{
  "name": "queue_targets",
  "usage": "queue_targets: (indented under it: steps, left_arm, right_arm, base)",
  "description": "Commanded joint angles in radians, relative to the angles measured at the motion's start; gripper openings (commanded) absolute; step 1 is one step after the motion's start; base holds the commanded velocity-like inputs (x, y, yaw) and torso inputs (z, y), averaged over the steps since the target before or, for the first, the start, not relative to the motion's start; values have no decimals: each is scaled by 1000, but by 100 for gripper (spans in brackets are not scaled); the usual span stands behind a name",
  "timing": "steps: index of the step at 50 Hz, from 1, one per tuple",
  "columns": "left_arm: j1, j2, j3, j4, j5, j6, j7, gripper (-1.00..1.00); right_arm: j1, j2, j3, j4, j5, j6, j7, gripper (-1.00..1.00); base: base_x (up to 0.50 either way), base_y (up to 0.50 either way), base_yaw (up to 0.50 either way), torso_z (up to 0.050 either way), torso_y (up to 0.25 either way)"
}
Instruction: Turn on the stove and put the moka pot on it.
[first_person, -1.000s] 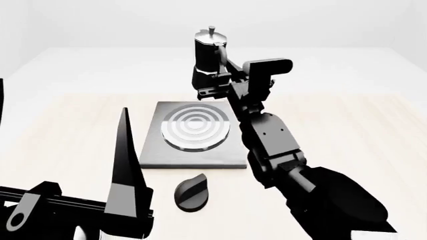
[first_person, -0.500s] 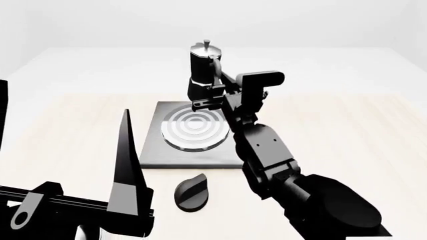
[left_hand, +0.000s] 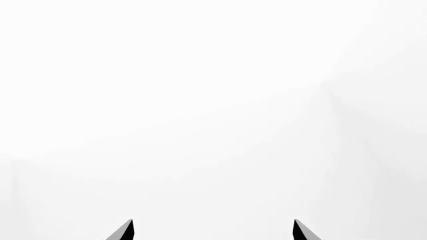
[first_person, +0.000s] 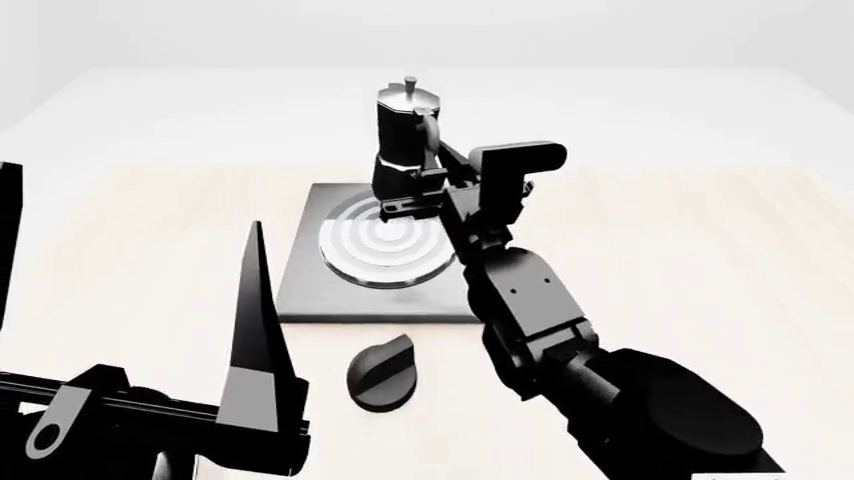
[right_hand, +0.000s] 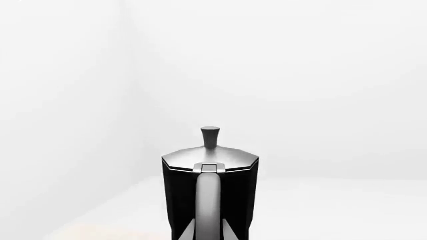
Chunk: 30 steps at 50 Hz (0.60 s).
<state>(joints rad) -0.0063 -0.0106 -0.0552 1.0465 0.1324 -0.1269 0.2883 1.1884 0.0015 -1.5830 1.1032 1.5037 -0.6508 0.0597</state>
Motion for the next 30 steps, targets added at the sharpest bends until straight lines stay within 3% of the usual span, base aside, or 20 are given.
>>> queue_targets:
  steps: [1,30]
  left_arm:
    - [2,0,1,0,-2,1,1,100]
    - [15,-10,0,-1,-8,4,-9,100]
  right_arm:
    - [12,-1,25,-18,-73,-32,19,-100]
    - [6,-1,38,-71,-152,-98,121,-100]
  base:
    - [0,0,0,0,-86]
    - [0,0,0,0,-85]
